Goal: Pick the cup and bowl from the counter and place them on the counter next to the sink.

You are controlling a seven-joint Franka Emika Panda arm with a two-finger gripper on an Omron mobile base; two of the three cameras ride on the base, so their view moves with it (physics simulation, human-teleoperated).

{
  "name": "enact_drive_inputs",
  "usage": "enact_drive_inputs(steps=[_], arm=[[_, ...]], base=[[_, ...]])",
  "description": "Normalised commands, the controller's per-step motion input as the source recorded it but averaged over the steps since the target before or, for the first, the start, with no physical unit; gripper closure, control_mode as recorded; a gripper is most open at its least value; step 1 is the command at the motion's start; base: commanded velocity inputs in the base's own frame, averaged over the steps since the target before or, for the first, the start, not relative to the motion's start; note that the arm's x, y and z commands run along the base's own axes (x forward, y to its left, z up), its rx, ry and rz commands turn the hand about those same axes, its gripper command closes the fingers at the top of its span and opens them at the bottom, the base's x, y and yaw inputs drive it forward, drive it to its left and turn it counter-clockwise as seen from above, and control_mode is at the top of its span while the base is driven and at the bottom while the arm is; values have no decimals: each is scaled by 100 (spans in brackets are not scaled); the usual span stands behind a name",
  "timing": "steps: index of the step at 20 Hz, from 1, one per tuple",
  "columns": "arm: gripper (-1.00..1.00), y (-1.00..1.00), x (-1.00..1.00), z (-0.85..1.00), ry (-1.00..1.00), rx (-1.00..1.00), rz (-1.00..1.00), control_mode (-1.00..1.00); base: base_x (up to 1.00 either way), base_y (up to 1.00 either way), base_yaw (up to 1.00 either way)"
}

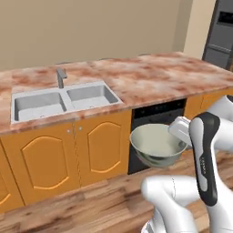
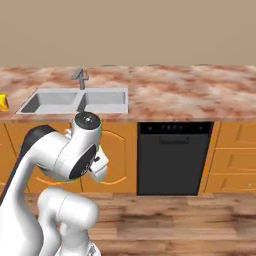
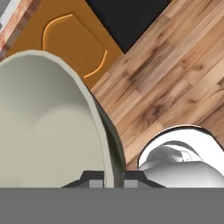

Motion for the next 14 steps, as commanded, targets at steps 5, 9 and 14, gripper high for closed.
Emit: enact_drive_inputs(steps=[5, 9, 14], arm=[[100, 0, 0, 0, 0, 0, 0, 100], [100, 0, 0, 0, 0, 0, 0, 100], [100, 0, 0, 0, 0, 0, 0, 100]], base=[[65, -45, 16], [98, -55, 0], [89, -36, -8]])
